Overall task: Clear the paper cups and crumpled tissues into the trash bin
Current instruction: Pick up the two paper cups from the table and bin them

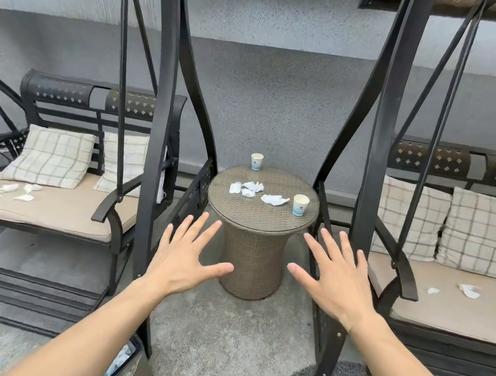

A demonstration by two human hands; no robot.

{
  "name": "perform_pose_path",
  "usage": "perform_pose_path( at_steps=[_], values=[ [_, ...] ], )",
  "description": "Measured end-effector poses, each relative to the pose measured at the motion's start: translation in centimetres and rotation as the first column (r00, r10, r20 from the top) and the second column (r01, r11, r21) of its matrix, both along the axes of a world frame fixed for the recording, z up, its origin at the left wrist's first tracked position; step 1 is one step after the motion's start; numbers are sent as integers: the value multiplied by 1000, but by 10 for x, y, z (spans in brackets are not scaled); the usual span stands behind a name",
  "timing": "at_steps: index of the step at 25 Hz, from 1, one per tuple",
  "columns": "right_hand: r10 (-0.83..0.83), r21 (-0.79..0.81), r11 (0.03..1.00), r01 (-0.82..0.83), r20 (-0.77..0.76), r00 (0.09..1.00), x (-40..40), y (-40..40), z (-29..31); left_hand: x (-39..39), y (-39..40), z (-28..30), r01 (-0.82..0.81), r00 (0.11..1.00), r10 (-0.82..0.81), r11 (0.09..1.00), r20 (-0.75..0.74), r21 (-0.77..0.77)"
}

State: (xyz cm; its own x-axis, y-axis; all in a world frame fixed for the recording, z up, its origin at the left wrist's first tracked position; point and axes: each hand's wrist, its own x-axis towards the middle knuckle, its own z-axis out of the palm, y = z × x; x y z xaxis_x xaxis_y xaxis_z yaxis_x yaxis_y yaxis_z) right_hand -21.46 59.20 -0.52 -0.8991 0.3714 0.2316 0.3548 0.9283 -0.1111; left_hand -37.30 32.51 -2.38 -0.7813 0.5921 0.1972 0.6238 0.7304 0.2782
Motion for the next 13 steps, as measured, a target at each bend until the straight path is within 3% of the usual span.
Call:
perform_pose_path(
  at_steps=[13],
  values=[
    [-28, -19, 999, 28, 3, 1000, -223, 100, -20, -225, 101, -18, 1, 999, 2, 995, -32, 99]
  ],
)
